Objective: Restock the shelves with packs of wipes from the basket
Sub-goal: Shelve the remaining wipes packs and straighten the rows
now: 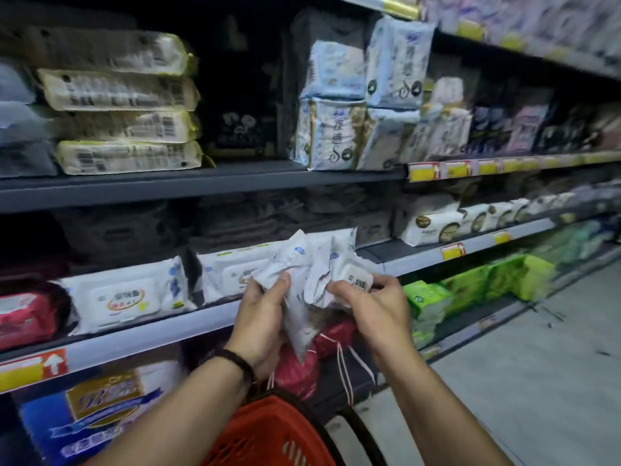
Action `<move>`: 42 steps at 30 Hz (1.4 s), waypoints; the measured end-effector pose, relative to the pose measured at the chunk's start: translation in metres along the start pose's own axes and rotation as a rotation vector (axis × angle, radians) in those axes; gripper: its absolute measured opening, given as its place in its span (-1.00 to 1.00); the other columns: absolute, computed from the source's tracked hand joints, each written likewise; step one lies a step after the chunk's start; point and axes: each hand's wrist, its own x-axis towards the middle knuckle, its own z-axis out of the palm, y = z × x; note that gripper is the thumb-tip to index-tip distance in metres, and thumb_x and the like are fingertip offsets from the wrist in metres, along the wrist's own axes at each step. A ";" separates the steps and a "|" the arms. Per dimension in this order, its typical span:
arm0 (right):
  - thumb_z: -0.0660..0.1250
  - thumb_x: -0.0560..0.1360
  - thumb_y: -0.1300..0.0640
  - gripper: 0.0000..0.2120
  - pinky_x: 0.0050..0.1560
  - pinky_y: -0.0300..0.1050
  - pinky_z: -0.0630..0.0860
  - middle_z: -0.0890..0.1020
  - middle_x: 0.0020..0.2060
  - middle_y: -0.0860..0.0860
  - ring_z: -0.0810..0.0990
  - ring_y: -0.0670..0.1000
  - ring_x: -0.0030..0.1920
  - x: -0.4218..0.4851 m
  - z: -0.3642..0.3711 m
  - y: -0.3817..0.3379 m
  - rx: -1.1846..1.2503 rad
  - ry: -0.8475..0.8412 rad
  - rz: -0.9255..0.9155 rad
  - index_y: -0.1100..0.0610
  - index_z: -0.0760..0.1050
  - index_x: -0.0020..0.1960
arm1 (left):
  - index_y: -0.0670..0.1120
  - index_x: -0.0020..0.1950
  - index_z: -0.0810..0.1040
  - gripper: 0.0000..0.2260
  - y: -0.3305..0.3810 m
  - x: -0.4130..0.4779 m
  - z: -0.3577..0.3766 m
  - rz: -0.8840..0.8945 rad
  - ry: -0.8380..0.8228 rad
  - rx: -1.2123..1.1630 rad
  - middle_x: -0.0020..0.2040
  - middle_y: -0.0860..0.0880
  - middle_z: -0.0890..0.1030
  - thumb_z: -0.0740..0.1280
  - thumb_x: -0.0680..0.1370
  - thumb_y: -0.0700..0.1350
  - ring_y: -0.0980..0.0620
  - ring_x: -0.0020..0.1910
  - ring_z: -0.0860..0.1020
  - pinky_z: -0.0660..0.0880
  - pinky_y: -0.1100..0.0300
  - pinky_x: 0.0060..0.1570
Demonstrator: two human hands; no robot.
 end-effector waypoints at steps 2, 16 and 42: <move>0.65 -0.08 -0.28 -0.15 0.06 0.10 0.70 0.77 -0.10 -0.05 0.76 0.05 -0.08 0.038 -0.014 -0.006 0.012 0.056 -0.009 0.06 0.59 0.12 | -0.10 0.19 0.53 -0.83 -0.003 0.015 0.016 0.037 0.004 0.131 0.06 -0.14 0.77 0.36 0.68 -0.04 -0.14 -0.02 0.76 0.65 -0.04 0.02; 0.66 0.10 -0.20 -0.02 0.39 0.08 0.50 0.60 0.32 0.14 0.55 0.18 0.35 0.215 -0.006 0.015 -0.054 0.253 -0.291 0.15 0.51 0.42 | -0.14 0.10 0.72 -0.82 -0.035 0.107 0.033 0.032 -0.054 0.443 -0.04 -0.17 0.78 0.42 0.64 -0.05 -0.07 -0.25 0.66 0.63 0.07 -0.21; 0.48 0.47 -0.31 -0.55 0.05 0.04 0.63 0.72 0.01 0.07 0.74 0.15 0.01 0.252 -0.096 0.002 -0.202 -0.200 -0.089 0.06 0.60 0.05 | -0.21 0.27 0.61 -0.82 -0.059 0.123 0.123 0.109 -0.040 0.156 0.10 -0.14 0.77 0.33 0.68 -0.23 -0.12 0.05 0.76 0.72 0.00 0.00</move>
